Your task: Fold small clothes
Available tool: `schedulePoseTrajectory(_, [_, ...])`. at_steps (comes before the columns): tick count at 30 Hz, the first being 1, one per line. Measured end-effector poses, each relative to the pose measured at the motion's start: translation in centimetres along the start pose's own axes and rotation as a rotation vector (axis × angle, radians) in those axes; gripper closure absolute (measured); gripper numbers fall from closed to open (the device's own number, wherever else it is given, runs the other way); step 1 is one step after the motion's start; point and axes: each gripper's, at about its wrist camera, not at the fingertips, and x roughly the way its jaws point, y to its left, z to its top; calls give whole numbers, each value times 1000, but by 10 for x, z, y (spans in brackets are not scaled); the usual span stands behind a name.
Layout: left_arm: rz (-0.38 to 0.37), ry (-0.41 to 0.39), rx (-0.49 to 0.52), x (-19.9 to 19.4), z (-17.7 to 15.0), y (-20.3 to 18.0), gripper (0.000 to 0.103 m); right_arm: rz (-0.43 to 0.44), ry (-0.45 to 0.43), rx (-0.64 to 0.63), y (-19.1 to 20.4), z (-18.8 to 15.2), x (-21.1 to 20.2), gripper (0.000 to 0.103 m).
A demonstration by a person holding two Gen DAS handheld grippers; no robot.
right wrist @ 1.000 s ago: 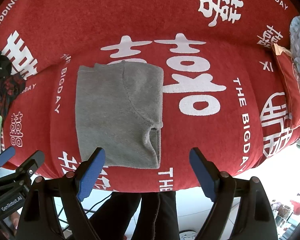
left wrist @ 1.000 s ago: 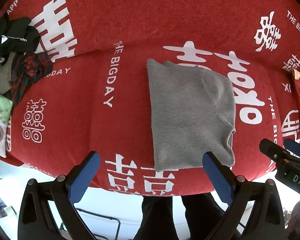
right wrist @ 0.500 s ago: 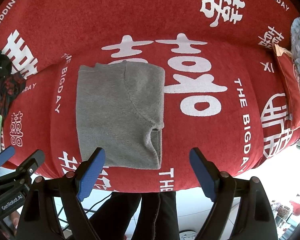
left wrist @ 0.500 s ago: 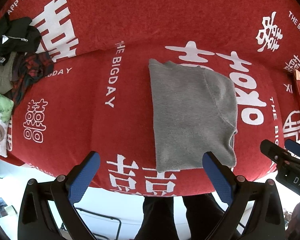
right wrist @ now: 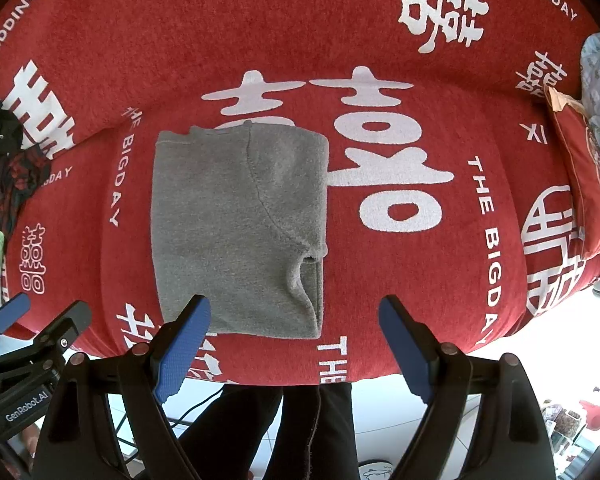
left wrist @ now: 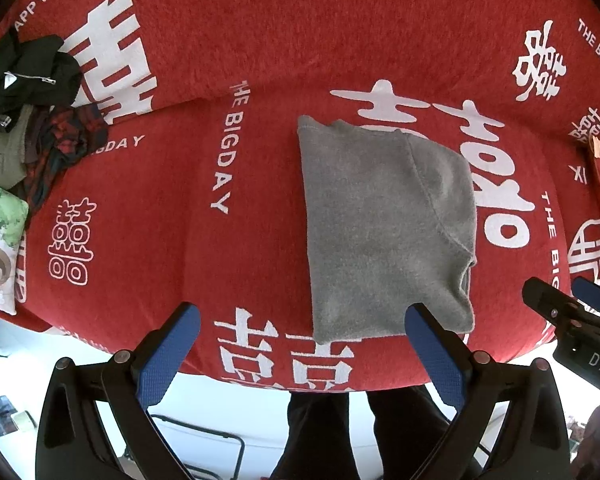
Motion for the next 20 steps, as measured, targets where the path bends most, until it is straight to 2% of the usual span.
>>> schedulePoseTrajectory(20, [-3,-17,11,-1,2,-1,1,-1,5,3,-1,-1,3,15])
